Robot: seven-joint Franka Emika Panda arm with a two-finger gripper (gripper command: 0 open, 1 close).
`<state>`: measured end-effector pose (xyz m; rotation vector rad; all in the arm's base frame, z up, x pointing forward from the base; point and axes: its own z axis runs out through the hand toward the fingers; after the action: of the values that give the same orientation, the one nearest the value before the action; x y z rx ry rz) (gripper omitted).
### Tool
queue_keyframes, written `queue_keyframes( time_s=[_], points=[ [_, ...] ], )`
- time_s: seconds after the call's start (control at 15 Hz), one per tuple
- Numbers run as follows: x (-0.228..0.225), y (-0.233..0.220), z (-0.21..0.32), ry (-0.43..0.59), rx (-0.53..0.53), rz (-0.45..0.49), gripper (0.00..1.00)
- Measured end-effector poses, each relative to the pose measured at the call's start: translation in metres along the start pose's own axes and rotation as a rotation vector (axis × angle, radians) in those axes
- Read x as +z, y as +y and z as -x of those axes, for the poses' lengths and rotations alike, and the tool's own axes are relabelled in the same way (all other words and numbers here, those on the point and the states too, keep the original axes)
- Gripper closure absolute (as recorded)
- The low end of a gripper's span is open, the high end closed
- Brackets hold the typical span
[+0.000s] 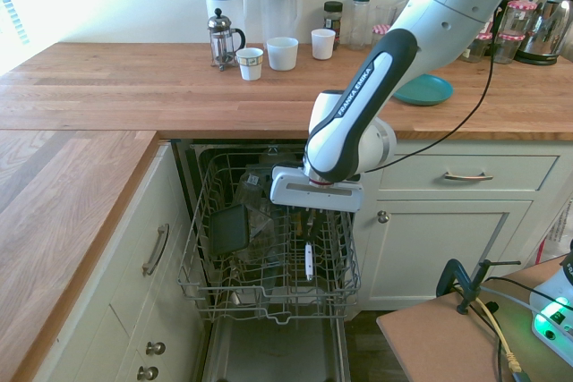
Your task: Put the fork in the dishwasher
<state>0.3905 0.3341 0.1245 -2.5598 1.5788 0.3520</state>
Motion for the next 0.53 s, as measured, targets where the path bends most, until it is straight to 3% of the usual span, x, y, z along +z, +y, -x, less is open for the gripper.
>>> queue_keyframes(
  time_s=[0.07, 0.53],
  points=[
    [0.005, -0.002, -0.005, -0.002, 0.005, 0.001, 0.00],
    [0.011, -0.008, -0.023, 0.000, 0.031, -0.004, 0.00]
  ],
)
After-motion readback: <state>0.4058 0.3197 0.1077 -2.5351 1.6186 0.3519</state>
